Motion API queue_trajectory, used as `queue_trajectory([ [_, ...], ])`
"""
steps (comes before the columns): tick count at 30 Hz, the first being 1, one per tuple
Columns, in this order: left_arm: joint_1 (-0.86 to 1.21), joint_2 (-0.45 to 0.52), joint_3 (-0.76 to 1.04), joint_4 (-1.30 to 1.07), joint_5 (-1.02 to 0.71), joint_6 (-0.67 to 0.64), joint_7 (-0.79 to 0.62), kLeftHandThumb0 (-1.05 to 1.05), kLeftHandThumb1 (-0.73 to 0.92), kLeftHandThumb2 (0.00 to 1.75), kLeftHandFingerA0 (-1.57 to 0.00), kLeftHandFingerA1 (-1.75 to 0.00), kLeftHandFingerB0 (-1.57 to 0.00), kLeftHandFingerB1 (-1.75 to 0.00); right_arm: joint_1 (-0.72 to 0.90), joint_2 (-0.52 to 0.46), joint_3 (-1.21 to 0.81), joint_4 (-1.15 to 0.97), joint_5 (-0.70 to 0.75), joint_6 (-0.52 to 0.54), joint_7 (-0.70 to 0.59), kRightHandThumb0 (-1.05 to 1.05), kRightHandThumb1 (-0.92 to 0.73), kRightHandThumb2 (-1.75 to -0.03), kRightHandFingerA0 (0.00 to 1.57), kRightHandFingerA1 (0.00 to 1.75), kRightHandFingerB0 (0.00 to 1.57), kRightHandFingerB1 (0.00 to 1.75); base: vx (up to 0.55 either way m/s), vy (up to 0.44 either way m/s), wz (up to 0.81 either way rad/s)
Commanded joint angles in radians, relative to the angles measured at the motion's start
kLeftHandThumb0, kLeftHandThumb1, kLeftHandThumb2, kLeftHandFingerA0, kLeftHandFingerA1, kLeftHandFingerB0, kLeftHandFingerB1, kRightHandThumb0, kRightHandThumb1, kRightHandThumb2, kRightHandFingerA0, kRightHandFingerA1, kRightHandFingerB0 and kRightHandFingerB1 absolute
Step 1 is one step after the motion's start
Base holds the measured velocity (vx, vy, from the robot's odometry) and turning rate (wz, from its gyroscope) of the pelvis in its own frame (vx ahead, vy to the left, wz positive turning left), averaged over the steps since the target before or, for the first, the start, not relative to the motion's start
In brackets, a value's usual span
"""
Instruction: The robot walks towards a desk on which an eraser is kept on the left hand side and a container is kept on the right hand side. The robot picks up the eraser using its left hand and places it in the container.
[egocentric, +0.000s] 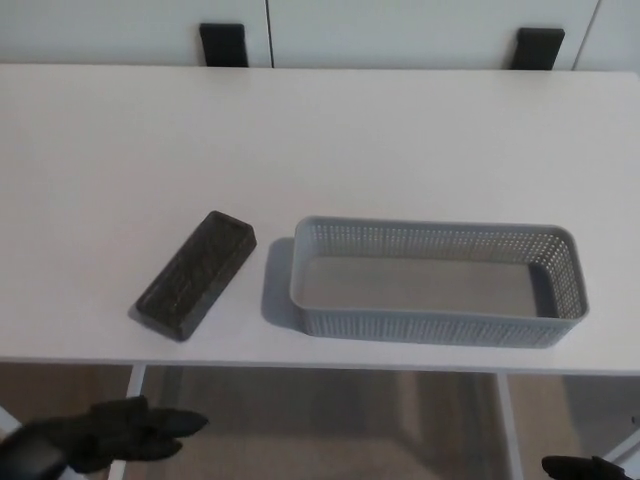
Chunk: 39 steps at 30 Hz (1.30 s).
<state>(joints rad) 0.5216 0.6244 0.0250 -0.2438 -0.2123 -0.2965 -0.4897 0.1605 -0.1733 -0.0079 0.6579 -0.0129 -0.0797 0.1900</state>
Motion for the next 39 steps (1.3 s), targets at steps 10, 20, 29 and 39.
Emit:
queue_trajectory([
  [10, -0.507, -0.192, -0.007, -0.331, 0.455, 0.395, 0.341, -0.61, 0.37, 0.70, 0.00, -0.02, -0.07, -0.10, 0.003, -0.041, 0.014, 0.005, -0.042, -0.023, -0.013, -0.28, -0.54, -0.56, 0.59, 0.65, 0.42, 0.53, 0.00, 0.000, 0.00],
  [20, -0.668, -0.246, -0.178, 0.072, 0.708, 0.523, 0.456, -0.66, 0.42, 0.75, 0.00, -0.05, -0.04, -0.06, 0.012, -0.031, 0.007, -0.026, -0.027, -0.011, -0.006, -0.25, -0.55, -0.57, 0.55, 0.64, 0.37, 0.51, 0.00, 0.000, 0.00],
  [29, -0.708, -0.293, -0.230, 0.276, 0.748, 0.581, 0.554, -0.72, 0.44, 0.77, 0.00, -0.01, 0.00, -0.02, 0.008, -0.041, 0.014, -0.033, -0.038, -0.008, -0.005, -0.25, -0.55, -0.56, 0.56, 0.62, 0.39, 0.51, 0.00, 0.000, 0.00],
  [39, -0.706, -0.335, -0.296, 0.412, 0.809, 0.586, 0.646, -0.77, 0.46, 0.79, 0.00, 0.00, 0.00, 0.00, 0.010, -0.044, 0.032, -0.046, -0.064, 0.008, -0.007, -0.24, -0.55, -0.56, 0.57, 0.61, 0.39, 0.51, 0.00, 0.000, 0.00],
])
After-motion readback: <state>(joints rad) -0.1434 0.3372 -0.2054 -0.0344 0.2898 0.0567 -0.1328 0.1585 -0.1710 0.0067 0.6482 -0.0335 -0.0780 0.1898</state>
